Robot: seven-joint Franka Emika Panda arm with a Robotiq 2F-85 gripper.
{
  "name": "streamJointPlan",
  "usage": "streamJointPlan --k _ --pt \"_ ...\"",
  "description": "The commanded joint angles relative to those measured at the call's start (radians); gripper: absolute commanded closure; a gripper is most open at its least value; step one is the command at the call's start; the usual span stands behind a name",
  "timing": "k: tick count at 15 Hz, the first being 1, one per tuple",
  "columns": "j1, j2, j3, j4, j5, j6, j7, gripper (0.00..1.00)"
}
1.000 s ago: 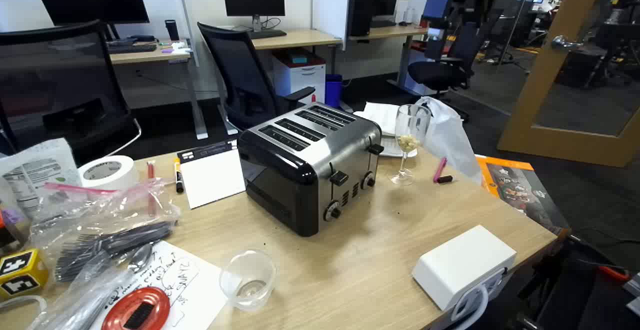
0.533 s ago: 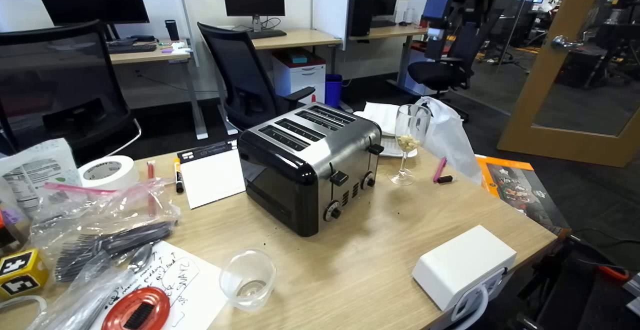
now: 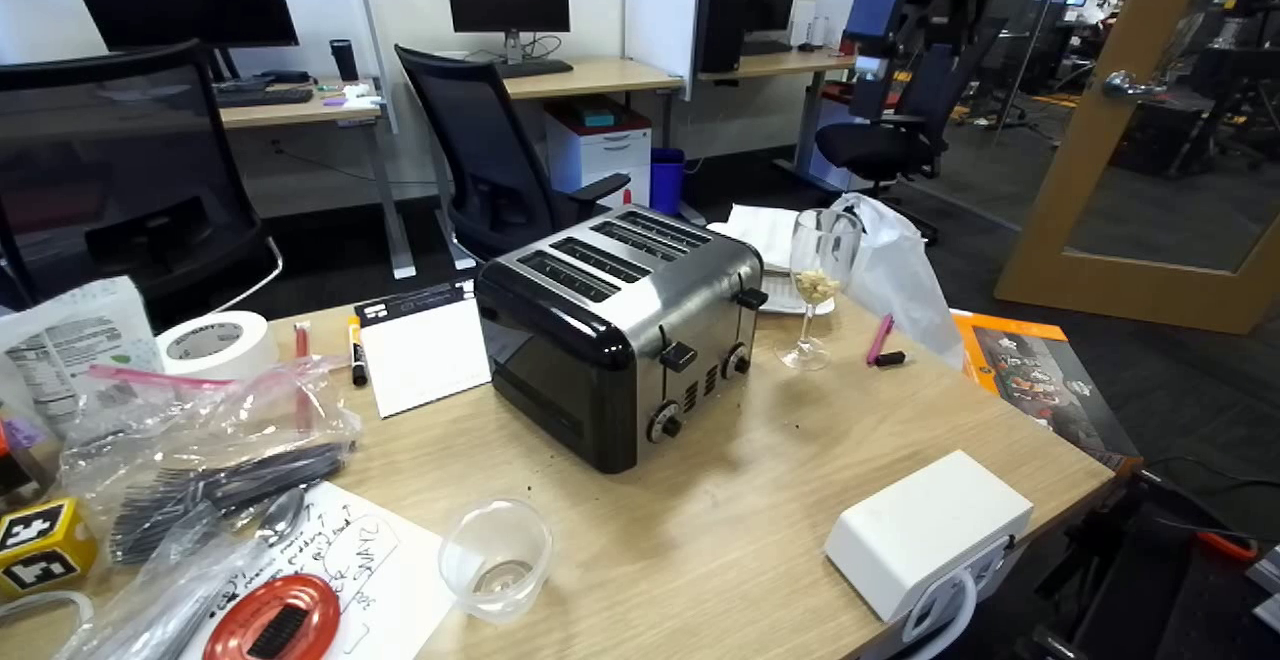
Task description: Move the wine glass from the right side of the toaster to the left side.
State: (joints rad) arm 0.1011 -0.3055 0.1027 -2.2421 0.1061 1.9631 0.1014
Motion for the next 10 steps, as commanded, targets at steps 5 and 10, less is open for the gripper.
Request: streamJointPlan --k 5,10 --pt "-0.023 0.022 -0.006 0.019 0.015 -0.002 0.090 0.00" --pt "-0.068 0.070 -0.031 0.048 0.021 0.003 0.227 0.00"
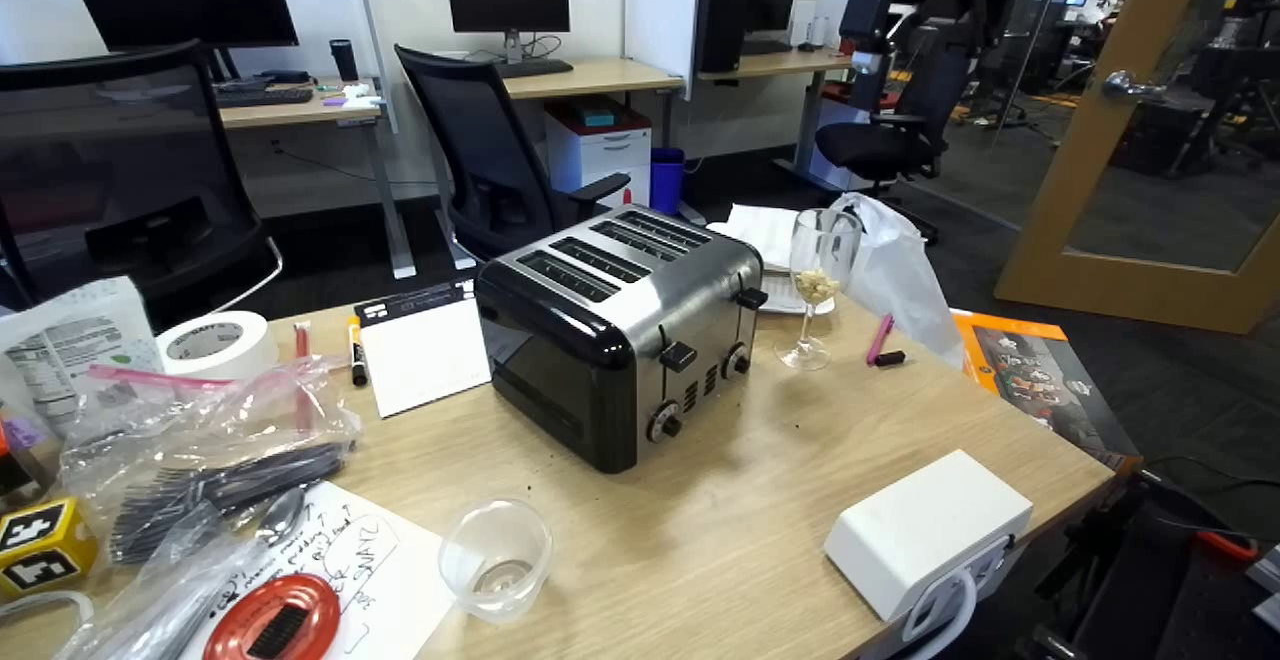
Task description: Move the wine glass from the right side of the toaster to the left side.
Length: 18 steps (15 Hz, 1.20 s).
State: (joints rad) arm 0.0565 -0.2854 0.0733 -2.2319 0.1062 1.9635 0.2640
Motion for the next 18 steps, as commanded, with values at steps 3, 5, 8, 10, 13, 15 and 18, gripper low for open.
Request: streamJointPlan --k 3,5,8,10,13,15,18 --pt "-0.039 0.107 -0.015 0.066 0.052 -0.003 0.154 0.00" --pt "-0.043 0.137 -0.025 0.068 0.106 0.012 0.203 0.00" --pt "-0.039 0.117 -0.020 0.047 0.062 0.009 0.172 0.00" --pt "-0.038 0.108 -0.019 0.047 0.062 0.008 0.172 0.00" --pt "-0.043 0.118 -0.018 0.052 0.062 0.014 0.208 0.00" --pt "-0.055 0.147 -0.026 0.063 0.084 0.021 0.281 0.00" --pt "-0.075 0.205 -0.053 0.076 0.125 0.010 0.389 0.00"
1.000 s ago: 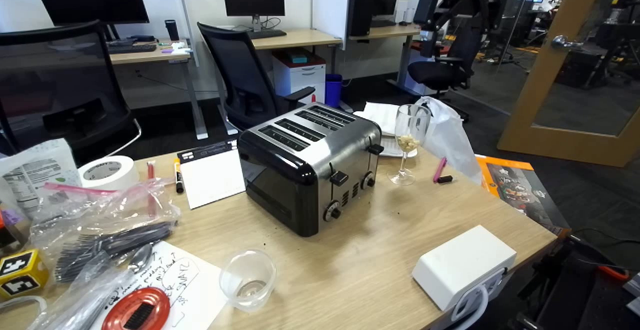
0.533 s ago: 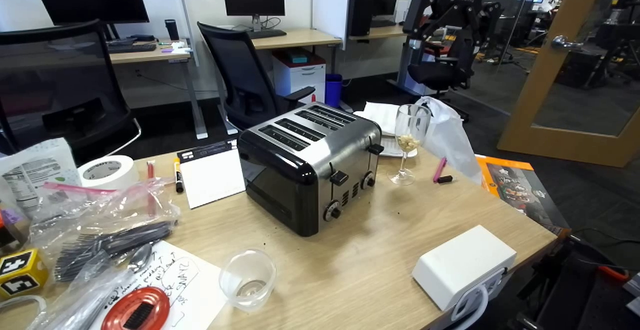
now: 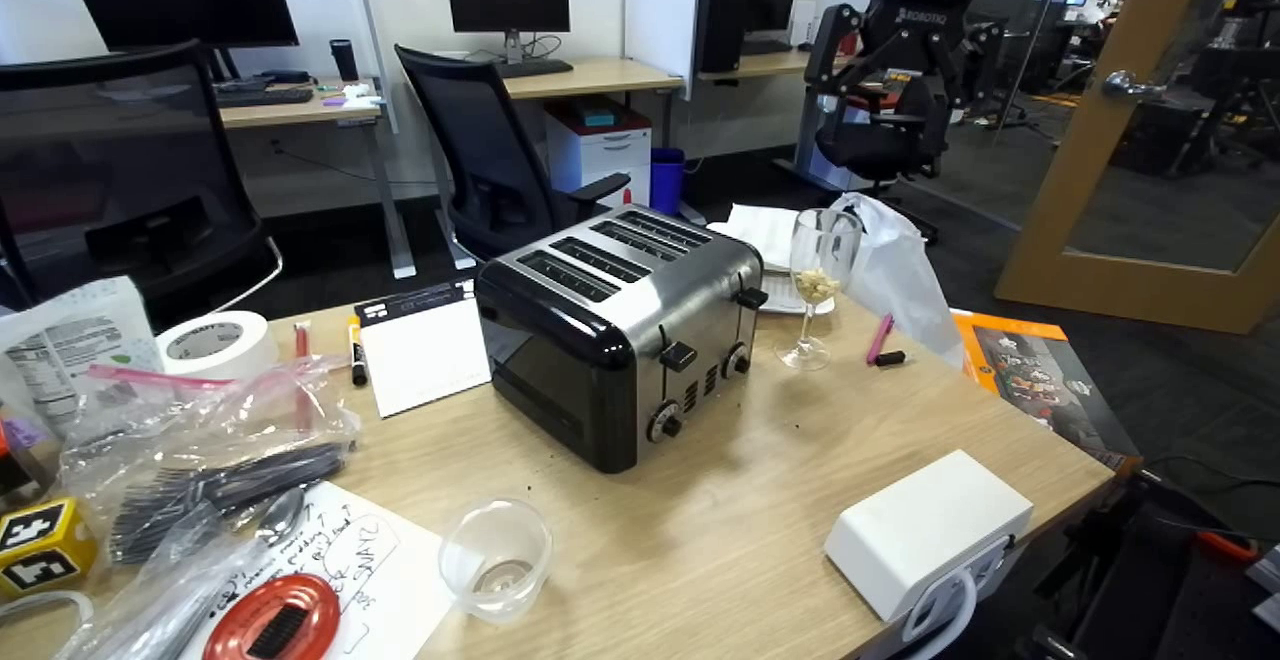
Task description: Move the wine glass from the right side of the toaster to the left side.
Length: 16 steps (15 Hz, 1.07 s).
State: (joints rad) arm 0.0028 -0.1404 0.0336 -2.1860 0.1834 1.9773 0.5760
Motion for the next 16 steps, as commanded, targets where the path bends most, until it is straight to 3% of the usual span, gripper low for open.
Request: streamJointPlan --k 1,8,16 --pt "-0.028 0.081 -0.023 0.031 0.059 0.006 0.111 0.00" --pt "-0.053 0.217 -0.092 0.046 0.165 0.149 0.338 0.00" --pt "-0.049 0.249 -0.128 0.030 0.078 0.245 0.597 0.00"
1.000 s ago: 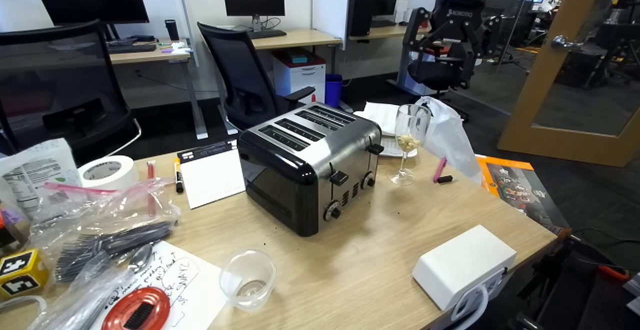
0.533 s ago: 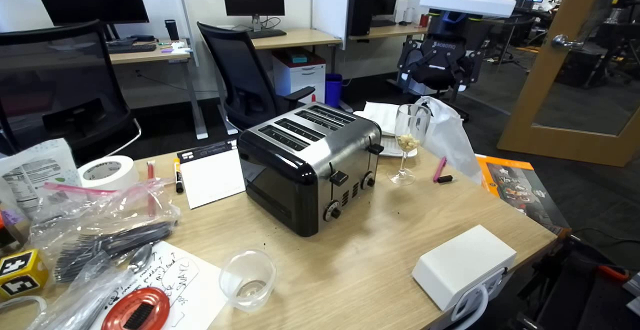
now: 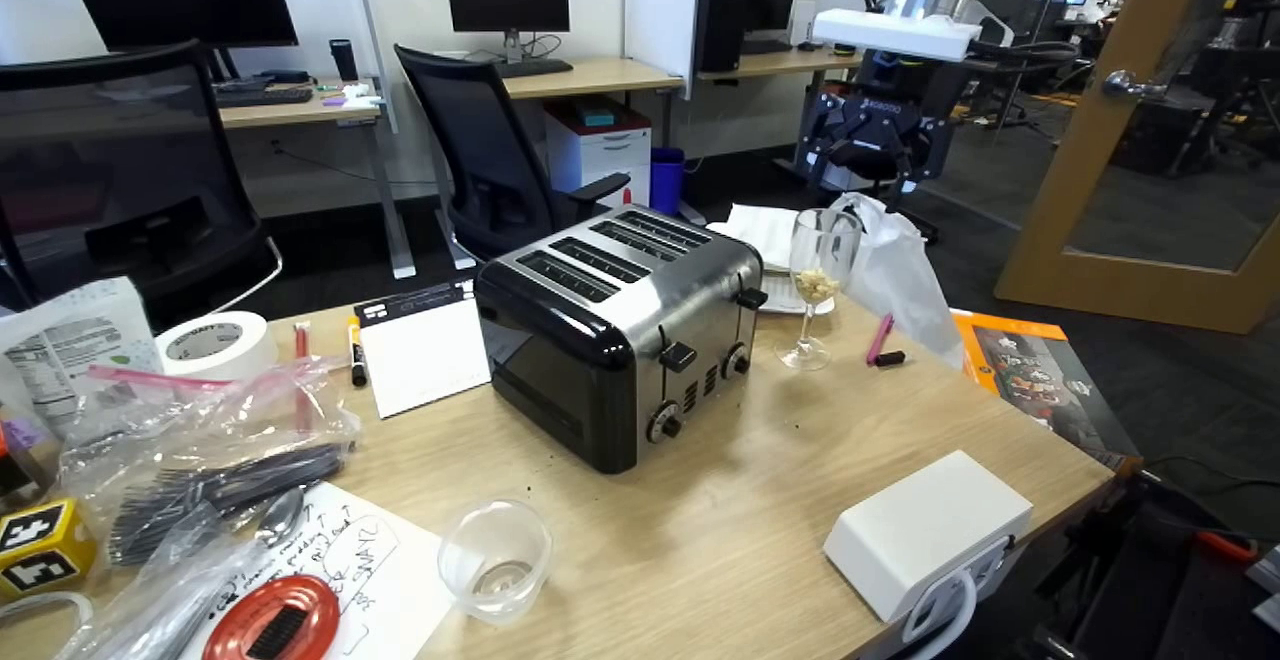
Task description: Move the wine glass from the right side of the toaster to the left side.
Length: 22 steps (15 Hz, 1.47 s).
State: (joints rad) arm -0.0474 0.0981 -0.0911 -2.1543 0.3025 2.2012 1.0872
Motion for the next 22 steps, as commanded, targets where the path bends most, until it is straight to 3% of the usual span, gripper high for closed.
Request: streamJointPlan --k 1,6,12,13,14,22 --pt "0.005 0.013 -0.005 -0.006 -0.071 0.024 0.124 0.00" --pt "0.013 0.046 -0.006 -0.012 -0.200 0.031 0.285 0.00" --pt "0.034 0.093 0.001 -0.002 -0.230 0.026 0.343 0.00" --pt "0.038 0.097 0.000 -0.001 -0.236 0.023 0.352 0.07" --pt "0.040 0.100 -0.001 -0.002 -0.239 0.023 0.358 0.26" --pt "0.041 0.096 -0.005 -0.013 -0.232 0.051 0.405 0.82"
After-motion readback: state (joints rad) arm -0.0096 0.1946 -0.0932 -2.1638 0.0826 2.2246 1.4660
